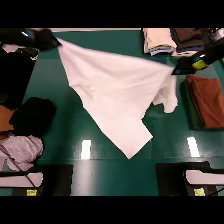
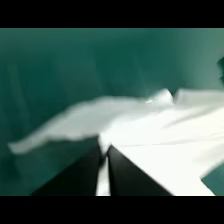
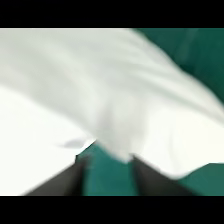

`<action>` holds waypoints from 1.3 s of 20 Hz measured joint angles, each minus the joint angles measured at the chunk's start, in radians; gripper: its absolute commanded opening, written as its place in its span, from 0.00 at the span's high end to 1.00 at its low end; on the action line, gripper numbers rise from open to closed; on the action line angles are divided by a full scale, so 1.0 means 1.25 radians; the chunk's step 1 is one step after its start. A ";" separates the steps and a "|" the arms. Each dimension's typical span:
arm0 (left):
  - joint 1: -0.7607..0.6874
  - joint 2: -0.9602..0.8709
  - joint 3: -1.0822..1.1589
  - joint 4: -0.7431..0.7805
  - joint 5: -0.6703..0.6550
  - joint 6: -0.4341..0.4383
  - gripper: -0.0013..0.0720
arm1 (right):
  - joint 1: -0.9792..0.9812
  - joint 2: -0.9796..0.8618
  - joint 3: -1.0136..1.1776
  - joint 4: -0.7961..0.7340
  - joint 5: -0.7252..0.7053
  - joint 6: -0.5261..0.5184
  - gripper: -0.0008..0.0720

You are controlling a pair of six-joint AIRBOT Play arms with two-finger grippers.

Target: Fold the shirts.

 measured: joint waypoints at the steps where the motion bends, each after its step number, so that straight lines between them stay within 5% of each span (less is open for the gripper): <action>1: 0.003 -0.036 -0.006 -0.001 -0.007 -0.008 0.33 | -0.004 -0.039 0.003 0.003 -0.014 0.001 0.34; 6: 0.025 -0.088 -0.021 0.058 -0.050 -0.051 0.33 | -0.044 -0.104 0.025 0.063 -0.051 0.001 0.40; 11: -0.020 0.004 -0.196 0.161 -0.073 -0.067 0.33 | -0.067 0.010 -0.091 0.091 -0.062 -0.018 0.40; 19: -0.213 0.163 -0.698 0.087 0.111 -0.112 0.33 | -0.073 0.215 -0.355 0.108 -0.145 -0.033 0.40; 26: -0.410 0.178 -0.839 -0.036 0.320 -0.167 0.33 | -0.074 0.276 -0.411 0.111 -0.174 -0.035 0.40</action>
